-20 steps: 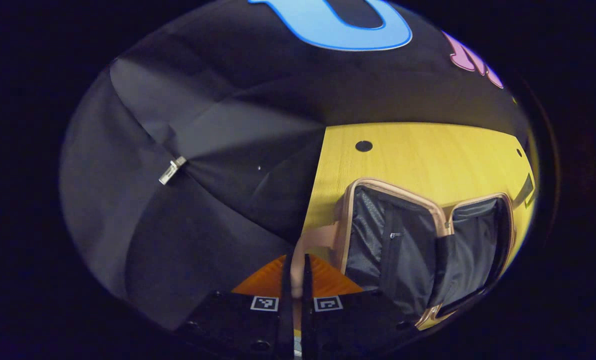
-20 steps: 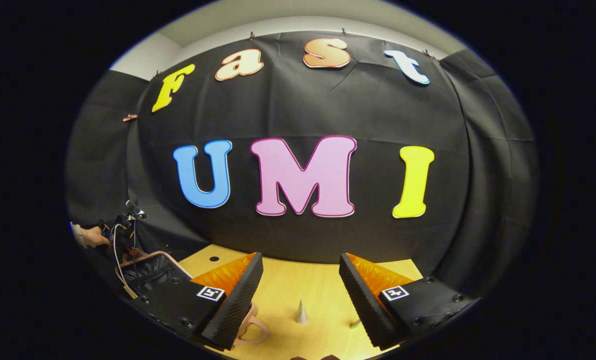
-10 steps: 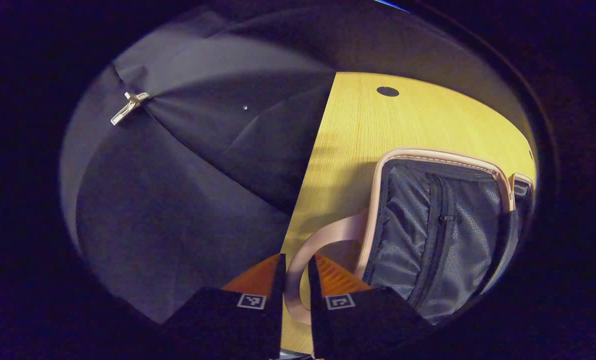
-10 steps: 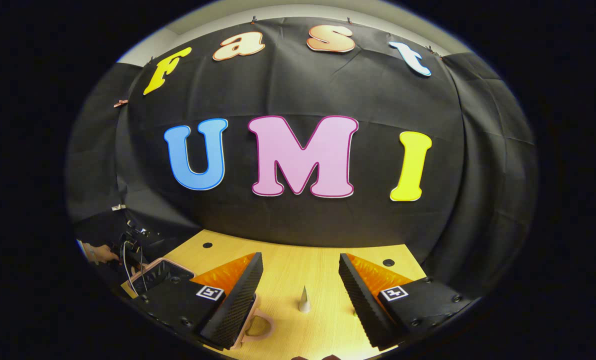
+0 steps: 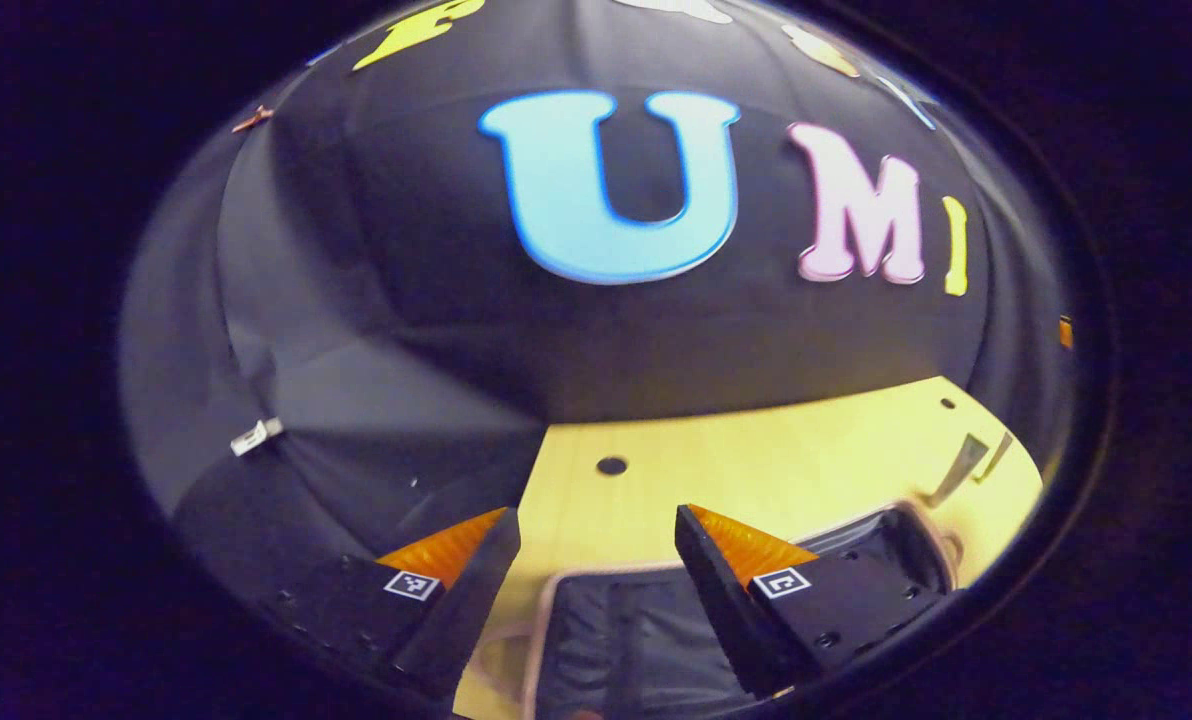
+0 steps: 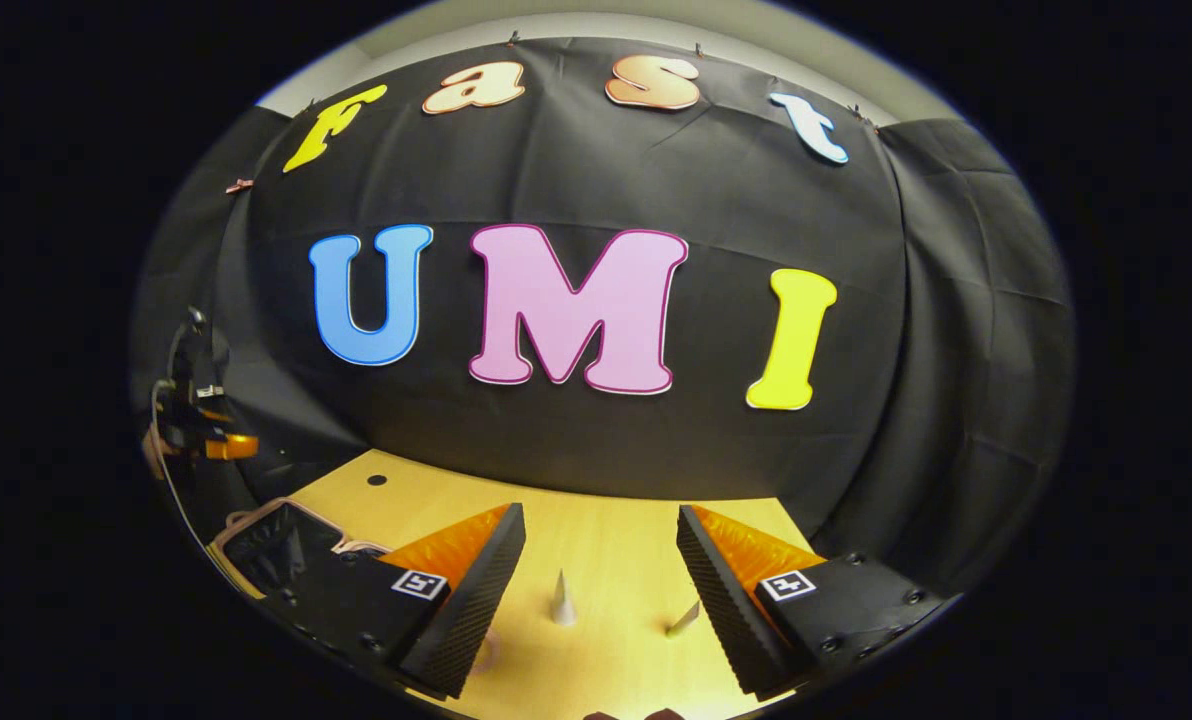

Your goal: First open the suitcase, pack the skin care products into it, and then close the suitcase.

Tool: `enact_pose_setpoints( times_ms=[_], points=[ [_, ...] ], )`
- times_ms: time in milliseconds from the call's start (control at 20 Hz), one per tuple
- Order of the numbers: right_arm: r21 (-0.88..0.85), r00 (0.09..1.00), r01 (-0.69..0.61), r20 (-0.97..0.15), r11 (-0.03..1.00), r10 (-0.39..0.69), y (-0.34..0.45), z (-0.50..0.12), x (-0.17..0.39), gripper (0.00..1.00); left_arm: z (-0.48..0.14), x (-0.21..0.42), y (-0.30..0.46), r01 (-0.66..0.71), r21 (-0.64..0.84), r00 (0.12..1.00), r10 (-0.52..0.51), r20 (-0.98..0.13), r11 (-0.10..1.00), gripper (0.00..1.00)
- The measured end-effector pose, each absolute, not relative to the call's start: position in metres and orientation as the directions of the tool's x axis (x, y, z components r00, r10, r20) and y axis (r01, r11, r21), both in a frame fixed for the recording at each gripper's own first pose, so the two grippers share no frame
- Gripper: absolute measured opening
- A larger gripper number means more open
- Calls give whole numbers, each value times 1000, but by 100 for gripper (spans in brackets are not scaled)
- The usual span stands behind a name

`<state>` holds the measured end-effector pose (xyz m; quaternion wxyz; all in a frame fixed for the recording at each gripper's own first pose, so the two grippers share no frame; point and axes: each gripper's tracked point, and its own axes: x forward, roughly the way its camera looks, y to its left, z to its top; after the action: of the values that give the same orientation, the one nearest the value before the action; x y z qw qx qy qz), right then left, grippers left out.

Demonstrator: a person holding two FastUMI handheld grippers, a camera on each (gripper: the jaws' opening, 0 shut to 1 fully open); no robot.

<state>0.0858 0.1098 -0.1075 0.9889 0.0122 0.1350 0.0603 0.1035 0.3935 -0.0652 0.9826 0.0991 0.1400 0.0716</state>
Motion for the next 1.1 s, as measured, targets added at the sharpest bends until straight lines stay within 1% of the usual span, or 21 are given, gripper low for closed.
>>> enact_pose_setpoints(
  times_ms=[50, 100, 200, 250, 350, 450, 500, 600, 800, 900, 1100],
  points=[
    [36, 958, -113, -260, 993, 119, 105, -109, 87, 97, -47, 109, 347, -42, 197, 970, 87, -229, 979, 97],
    [39, 960, -113, -255, 993, 120, 101, -111, 88, 97, -39, 111, 297, 45, 164, 976, -8, -219, 986, 97],
    [46, 959, -111, -256, 993, 119, 92, -116, 90, 97, -28, 114, 208, 195, 106, 965, -172, -200, 975, 98],
    [46, 961, -105, -253, 993, 114, 85, -118, 92, 97, -28, 119, 168, 243, 98, 955, -220, -199, 965, 98],
    [52, 962, -96, -252, 994, 106, 72, -123, 95, 97, -43, 115, 99, 337, 77, 921, -312, -234, 938, 98],
    [63, 960, -95, -259, 993, 108, 61, -130, 97, 96, -74, 120, 46, 409, 19, 873, -385, -301, 912, 98],
    [64, 959, -96, -262, 993, 110, 56, -138, 99, 96, -92, 124, 32, 427, -1, 850, -402, -340, 904, 98],
    [78, 945, -104, -302, 992, 123, 46, -162, 102, 96, -129, 132, 16, 456, 7, 806, -410, -427, 890, 98],
    [103, 911, -119, -383, 988, 150, 32, -214, 107, 96, -174, 151, 17, 459, 37, 722, -348, -598, 888, 98],
    [132, 885, -124, -433, 983, 170, 25, -243, 105, 97, -186, 160, 23, 412, 56, 708, -281, -648, 909, 98],
    [134, 838, -150, -508, 980, 198, 9, -294, 108, 97, -215, 175, 26, 354, 75, 682, -203, -703, 932, 99]
  ],
)
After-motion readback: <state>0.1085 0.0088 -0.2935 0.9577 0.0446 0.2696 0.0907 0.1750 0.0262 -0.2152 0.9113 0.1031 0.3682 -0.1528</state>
